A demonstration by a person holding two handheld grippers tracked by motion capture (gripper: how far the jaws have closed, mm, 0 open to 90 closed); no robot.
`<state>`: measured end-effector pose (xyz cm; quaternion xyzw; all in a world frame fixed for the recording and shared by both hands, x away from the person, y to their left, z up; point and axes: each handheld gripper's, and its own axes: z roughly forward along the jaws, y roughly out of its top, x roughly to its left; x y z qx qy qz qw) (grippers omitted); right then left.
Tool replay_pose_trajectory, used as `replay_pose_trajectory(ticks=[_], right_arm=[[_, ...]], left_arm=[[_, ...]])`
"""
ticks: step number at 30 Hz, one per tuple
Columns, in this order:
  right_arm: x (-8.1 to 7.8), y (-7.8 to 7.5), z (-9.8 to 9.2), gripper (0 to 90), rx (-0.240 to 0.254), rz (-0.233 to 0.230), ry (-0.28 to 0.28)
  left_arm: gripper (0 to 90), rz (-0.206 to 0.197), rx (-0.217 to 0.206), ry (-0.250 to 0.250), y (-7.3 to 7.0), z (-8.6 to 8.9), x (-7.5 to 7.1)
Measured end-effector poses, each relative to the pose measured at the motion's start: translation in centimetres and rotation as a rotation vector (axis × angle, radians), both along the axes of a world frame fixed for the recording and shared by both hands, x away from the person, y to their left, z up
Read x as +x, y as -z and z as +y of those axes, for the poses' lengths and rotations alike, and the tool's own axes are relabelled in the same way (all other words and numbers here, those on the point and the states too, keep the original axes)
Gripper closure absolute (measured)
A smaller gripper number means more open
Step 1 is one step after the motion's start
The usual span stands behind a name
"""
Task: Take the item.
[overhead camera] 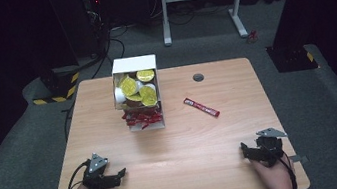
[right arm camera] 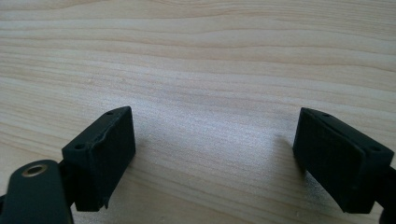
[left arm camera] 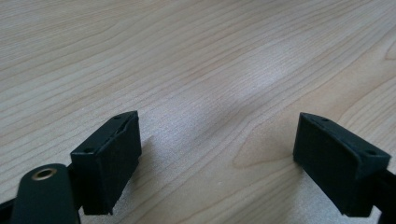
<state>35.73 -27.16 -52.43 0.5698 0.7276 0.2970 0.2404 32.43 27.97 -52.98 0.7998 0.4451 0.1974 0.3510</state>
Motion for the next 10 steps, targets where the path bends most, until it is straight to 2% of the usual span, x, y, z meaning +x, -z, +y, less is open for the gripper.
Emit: replay_pose_trajectory(ticks=[10], right_arm=[[-0.2,0.01,-0.11,13.3,0.002,-0.003,-0.004]], left_arm=[[15.5,-0.001,0.0,-0.002,0.01,-0.02,-0.01]])
